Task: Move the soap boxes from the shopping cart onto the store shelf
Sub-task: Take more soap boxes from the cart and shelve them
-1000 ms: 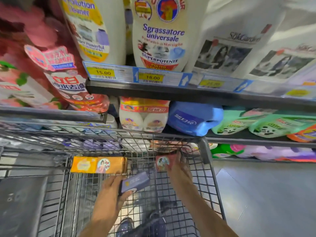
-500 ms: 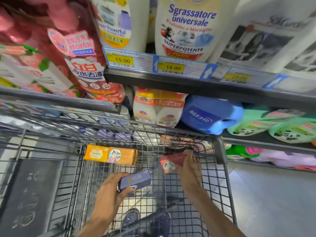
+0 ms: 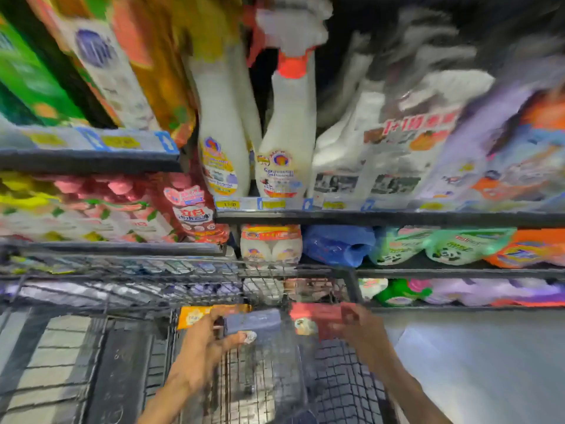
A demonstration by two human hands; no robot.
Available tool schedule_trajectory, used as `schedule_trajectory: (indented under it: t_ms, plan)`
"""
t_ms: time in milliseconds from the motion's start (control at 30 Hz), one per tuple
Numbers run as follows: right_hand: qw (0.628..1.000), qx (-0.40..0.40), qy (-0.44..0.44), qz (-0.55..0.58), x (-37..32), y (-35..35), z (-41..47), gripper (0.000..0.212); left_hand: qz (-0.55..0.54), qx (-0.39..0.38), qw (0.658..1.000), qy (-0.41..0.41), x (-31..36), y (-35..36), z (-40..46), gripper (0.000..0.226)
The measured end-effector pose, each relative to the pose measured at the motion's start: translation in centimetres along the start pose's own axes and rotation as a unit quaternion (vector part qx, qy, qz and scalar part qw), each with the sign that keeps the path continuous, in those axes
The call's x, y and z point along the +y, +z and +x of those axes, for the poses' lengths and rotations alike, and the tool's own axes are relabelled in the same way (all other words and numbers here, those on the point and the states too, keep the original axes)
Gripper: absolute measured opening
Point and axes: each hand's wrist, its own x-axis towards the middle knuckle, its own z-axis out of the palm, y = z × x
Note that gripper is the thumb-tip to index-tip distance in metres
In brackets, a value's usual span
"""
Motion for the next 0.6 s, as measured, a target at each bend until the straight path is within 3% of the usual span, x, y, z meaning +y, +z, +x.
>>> schedule_trajectory:
  t_ms: [167, 267, 433, 533, 600]
  plan:
    - [0.998, 0.045, -0.032, 0.035, -5.7, -9.8, -7.2, 0.041, 0.000, -0.063, 0.996, 0.057, 10.2, -0.6, -3.2, 0.054]
    - [0.992, 0.103, -0.059, 0.051, -9.1, -16.3, -12.6, 0.041, 0.041, -0.088, 0.985, 0.141, 17.3, 1.8, -5.4, 0.052]
    - [0.966, 0.225, -0.100, 0.083, -11.0, -27.0, -22.3, 0.038, 0.057, -0.154, 0.963, 0.214, 29.6, 9.2, -9.5, 0.037]
    - [0.943, 0.296, -0.101, 0.112, -9.8, -33.2, -27.9, 0.035, 0.075, -0.217, 0.938, 0.258, 34.9, 14.3, -11.1, 0.061]
    - [0.930, 0.336, -0.098, 0.110, -8.2, -37.1, -31.8, 0.039, 0.103, -0.249, 0.920, 0.286, 37.9, 18.7, -12.3, 0.054]
